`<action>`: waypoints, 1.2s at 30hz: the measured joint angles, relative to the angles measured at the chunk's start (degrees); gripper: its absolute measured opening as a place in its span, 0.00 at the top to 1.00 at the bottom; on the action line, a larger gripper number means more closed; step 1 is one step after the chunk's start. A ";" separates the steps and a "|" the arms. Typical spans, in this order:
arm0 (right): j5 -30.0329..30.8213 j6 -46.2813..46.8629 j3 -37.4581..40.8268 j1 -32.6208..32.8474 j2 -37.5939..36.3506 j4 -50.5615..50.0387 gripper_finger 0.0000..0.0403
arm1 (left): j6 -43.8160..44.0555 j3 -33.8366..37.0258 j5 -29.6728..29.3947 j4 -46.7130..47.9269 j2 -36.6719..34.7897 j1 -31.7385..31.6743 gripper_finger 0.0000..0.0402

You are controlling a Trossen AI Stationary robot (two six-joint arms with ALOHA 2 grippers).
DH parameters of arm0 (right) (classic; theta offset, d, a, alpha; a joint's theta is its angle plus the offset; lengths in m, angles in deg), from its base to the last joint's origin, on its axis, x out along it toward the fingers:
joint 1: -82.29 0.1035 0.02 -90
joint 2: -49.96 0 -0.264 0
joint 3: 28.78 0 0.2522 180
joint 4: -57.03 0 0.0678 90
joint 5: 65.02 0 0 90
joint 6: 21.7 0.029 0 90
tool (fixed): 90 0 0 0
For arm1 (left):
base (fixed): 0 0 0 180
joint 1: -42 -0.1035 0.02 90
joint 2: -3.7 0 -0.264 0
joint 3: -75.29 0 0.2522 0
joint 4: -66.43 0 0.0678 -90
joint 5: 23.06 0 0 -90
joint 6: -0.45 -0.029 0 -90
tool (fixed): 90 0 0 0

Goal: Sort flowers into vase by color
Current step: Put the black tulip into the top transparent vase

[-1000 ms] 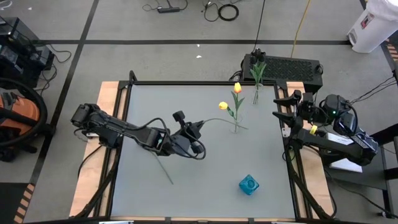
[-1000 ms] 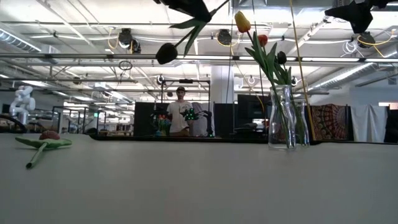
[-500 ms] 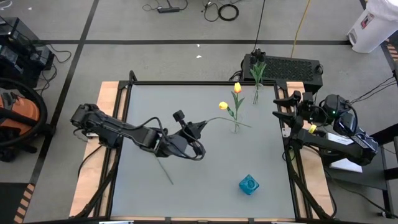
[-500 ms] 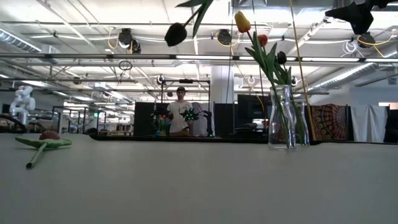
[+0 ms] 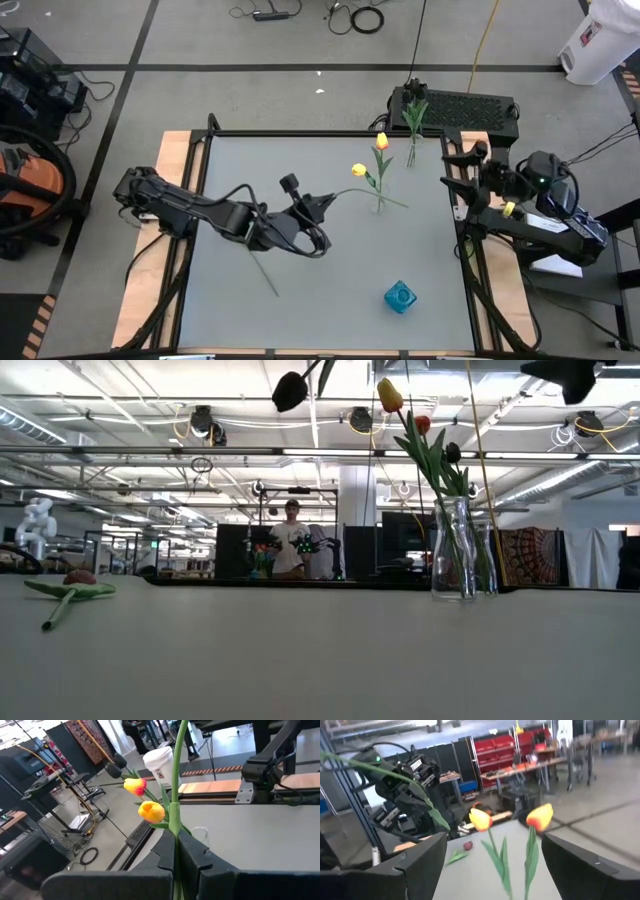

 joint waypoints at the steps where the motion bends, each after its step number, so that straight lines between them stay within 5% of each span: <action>1: -0.02 -1.61 0.00 0.02 0.02 0.41 0.21 | 0.04 -0.39 0.00 0.52 0.00 0.00 0.98; 24: -1.69 -24.50 -1.23 0.01 9.00 1.14 0.21 | 1.79 -4.26 -0.56 9.04 -5.91 -3.69 0.98; 36: -1.07 -30.19 -16.20 0.02 12.81 -7.53 0.21 | 8.09 -4.26 14.56 15.69 -10.88 -11.34 0.98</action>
